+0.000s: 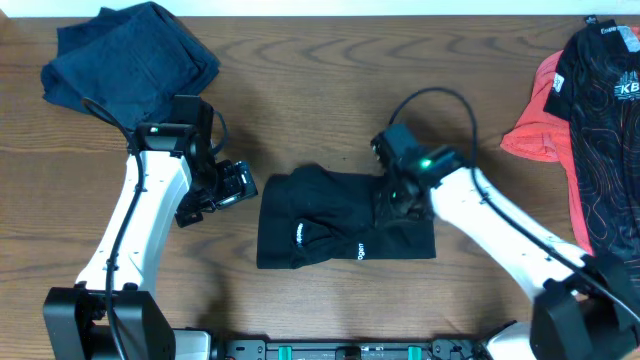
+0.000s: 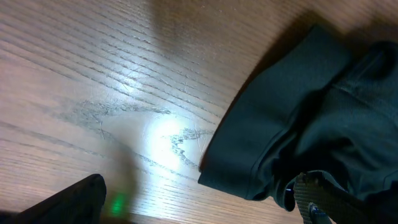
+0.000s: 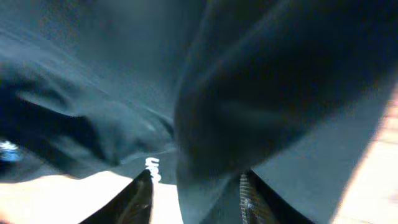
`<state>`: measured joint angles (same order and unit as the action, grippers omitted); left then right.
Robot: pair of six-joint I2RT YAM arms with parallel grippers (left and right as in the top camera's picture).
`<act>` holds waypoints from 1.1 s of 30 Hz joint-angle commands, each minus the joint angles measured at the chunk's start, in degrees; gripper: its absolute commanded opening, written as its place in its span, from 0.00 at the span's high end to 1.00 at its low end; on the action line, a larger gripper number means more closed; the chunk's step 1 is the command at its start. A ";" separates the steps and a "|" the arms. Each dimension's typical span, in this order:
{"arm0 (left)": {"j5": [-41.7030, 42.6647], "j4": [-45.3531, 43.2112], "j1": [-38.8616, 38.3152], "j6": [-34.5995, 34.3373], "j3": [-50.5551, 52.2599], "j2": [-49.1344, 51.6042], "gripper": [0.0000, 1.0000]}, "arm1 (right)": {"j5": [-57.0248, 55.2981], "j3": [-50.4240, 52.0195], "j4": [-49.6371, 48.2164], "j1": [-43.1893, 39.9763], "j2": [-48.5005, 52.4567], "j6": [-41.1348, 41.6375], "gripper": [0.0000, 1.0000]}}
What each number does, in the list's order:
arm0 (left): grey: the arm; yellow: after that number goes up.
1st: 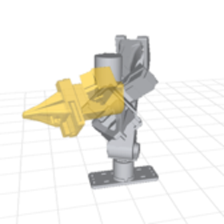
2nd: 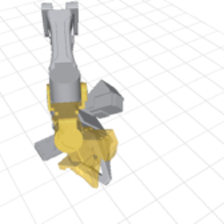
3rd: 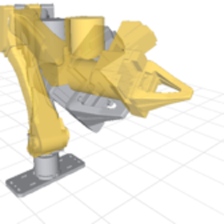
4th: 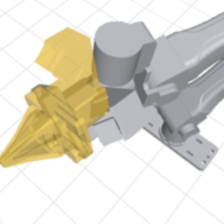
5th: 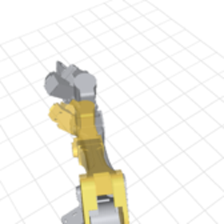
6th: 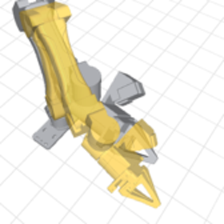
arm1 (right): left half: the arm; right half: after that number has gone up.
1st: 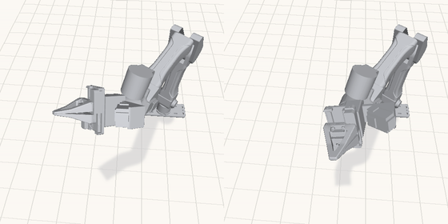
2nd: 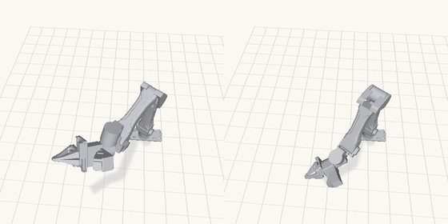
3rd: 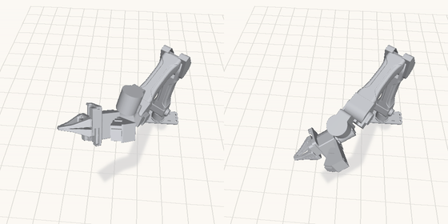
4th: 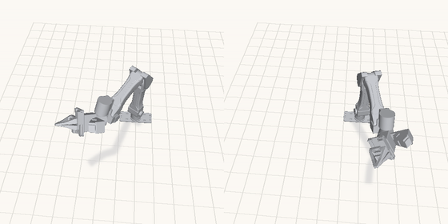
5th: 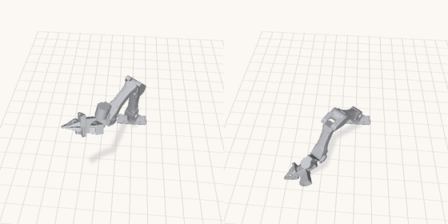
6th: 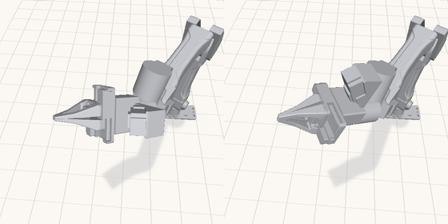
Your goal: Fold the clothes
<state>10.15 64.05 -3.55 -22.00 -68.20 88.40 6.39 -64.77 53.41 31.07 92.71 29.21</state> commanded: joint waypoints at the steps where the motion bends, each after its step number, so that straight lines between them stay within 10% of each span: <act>1: -0.07 0.17 -0.07 0.98 -0.22 0.28 0.02 | -0.17 -5.07 1.60 -2.58 -3.58 -2.73 0.48; 4: -0.07 0.20 -0.07 0.98 -0.22 0.31 0.02 | -0.24 -5.31 1.73 -3.69 -3.54 -2.75 0.52; 9: -0.07 0.20 -0.07 1.01 -0.13 0.33 0.02 | -0.61 -2.95 0.63 -6.08 -2.19 -2.67 0.97; 33: -0.09 0.00 -0.07 0.98 0.92 0.33 0.02 | 8.17 -2.14 -8.55 -8.68 11.28 -1.62 0.99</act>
<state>10.15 63.86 -3.53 -22.00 -67.94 88.40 10.57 -67.68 46.74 21.04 100.68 27.00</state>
